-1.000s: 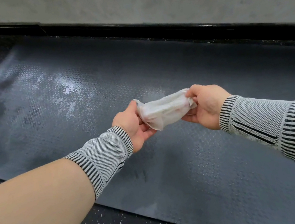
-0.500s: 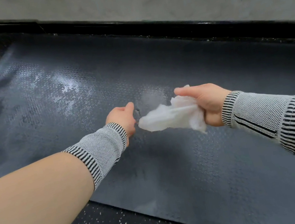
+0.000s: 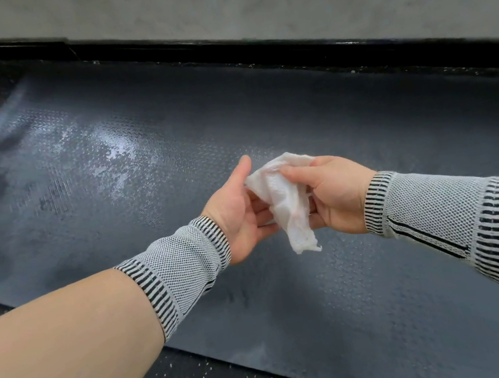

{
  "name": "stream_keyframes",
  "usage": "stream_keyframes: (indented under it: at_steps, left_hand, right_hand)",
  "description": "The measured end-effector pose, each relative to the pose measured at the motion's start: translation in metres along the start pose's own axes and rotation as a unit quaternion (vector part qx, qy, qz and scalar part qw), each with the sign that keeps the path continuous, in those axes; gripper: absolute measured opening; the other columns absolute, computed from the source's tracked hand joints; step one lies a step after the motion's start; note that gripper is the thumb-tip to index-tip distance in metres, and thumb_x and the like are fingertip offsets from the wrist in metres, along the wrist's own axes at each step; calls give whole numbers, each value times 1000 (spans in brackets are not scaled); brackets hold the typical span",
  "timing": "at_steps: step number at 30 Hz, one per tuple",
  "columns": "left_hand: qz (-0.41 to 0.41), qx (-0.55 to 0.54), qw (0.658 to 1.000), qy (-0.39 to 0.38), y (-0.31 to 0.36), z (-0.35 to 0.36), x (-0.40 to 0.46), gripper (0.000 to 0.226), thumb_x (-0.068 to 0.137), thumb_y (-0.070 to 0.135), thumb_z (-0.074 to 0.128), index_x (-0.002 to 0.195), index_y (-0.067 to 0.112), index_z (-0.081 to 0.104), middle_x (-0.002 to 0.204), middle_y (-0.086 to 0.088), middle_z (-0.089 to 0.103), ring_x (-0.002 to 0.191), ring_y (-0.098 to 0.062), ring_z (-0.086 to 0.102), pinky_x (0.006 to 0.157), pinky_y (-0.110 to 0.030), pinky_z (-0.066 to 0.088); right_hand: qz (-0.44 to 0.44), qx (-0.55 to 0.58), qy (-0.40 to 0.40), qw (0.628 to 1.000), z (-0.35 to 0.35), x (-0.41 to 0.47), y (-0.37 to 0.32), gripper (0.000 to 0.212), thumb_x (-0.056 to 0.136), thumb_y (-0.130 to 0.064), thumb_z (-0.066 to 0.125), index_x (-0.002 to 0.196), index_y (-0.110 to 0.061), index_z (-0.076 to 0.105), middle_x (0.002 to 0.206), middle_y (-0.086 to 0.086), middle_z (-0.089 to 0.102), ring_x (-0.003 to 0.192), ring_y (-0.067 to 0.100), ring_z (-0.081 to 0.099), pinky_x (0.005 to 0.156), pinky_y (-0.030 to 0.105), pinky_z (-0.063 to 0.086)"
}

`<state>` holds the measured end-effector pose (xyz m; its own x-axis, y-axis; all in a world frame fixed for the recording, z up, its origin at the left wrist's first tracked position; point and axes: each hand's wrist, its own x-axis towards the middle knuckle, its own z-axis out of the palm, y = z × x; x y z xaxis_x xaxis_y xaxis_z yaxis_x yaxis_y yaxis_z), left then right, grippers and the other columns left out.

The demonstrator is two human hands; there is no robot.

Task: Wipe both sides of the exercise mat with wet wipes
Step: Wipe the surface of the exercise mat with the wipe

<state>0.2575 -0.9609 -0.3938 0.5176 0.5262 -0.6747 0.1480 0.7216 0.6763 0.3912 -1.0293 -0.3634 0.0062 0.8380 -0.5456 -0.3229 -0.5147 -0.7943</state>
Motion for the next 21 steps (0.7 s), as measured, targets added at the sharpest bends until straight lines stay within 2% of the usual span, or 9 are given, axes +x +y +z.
stream_keyframes:
  at_steps: [2, 5, 8, 10, 12, 14, 16, 19, 21]
  left_hand:
    - [15, 27, 999, -6, 1, 1, -4, 43, 98, 47, 45, 111, 11, 66, 101, -9, 74, 96, -24, 69, 96, -41, 50]
    - [37, 64, 997, -2, -1, 1, -4, 20, 102, 27, 46, 103, 15, 63, 88, -5, 75, 83, -20, 70, 87, -39, 54]
    - [34, 39, 998, 22, 2, 0, -3, 29, 104, 28, 40, 107, 10, 62, 86, -8, 75, 80, -22, 71, 77, -39, 55]
    - [20, 2, 999, 26, 7, -4, -2, 39, 105, 34, 37, 116, 5, 61, 92, -13, 74, 82, -25, 72, 73, -40, 55]
    - [8, -32, 999, 14, 12, -7, -1, 48, 104, 41, 33, 123, 4, 58, 97, -16, 73, 83, -28, 72, 74, -41, 55]
    - [2, -48, 999, -7, 15, -8, -2, 53, 102, 49, 35, 123, 7, 58, 96, -15, 74, 82, -28, 73, 78, -42, 55]
    - [3, -36, 999, -26, 16, -6, -4, 45, 97, 44, 47, 120, 8, 60, 91, -11, 74, 78, -23, 72, 77, -38, 56]
    - [15, -14, 999, -48, 14, -4, -5, 41, 79, 23, 62, 119, 12, 60, 86, -6, 73, 73, -17, 71, 66, -28, 58]
    - [23, -10, 999, -48, 13, -4, -3, 41, 79, 19, 63, 118, 11, 61, 89, -6, 73, 74, -17, 70, 63, -27, 58]
  right_hand:
    - [-19, -42, 24, 999, -5, 2, 0, 24, 100, -19, 43, 110, -13, 64, 95, 14, 72, 83, 28, 70, 70, 45, 58]
    - [-19, -73, 46, 996, -10, 7, -1, 23, 97, -18, 48, 113, -10, 63, 104, 13, 71, 93, 28, 69, 81, 48, 56]
    - [-21, -72, 57, 996, -16, 9, -5, 20, 91, -7, 55, 108, -11, 64, 100, 11, 71, 88, 25, 70, 77, 41, 57]
    - [-16, -68, 65, 995, -21, 8, -7, 20, 88, 0, 55, 102, -11, 65, 93, 10, 71, 73, 20, 69, 65, 34, 57]
    - [-3, -43, 94, 995, -25, 8, -7, 16, 86, 3, 58, 96, -10, 61, 85, 10, 66, 55, 15, 65, 53, 28, 55]
    - [11, -28, 117, 993, -27, 7, -4, 17, 85, 2, 61, 98, -8, 59, 84, 10, 65, 51, 14, 64, 52, 27, 54]
    - [36, -36, 110, 993, -28, 6, 2, 19, 85, -10, 66, 103, -6, 61, 84, 10, 66, 59, 18, 66, 59, 32, 55]
    - [118, -59, 71, 989, -28, 4, 12, 44, 84, -44, 63, 109, -7, 66, 92, 10, 67, 80, 24, 67, 75, 38, 53]
    - [124, -59, 56, 989, -26, 3, 14, 48, 86, -47, 58, 113, -9, 66, 103, 11, 69, 95, 25, 67, 80, 42, 51]
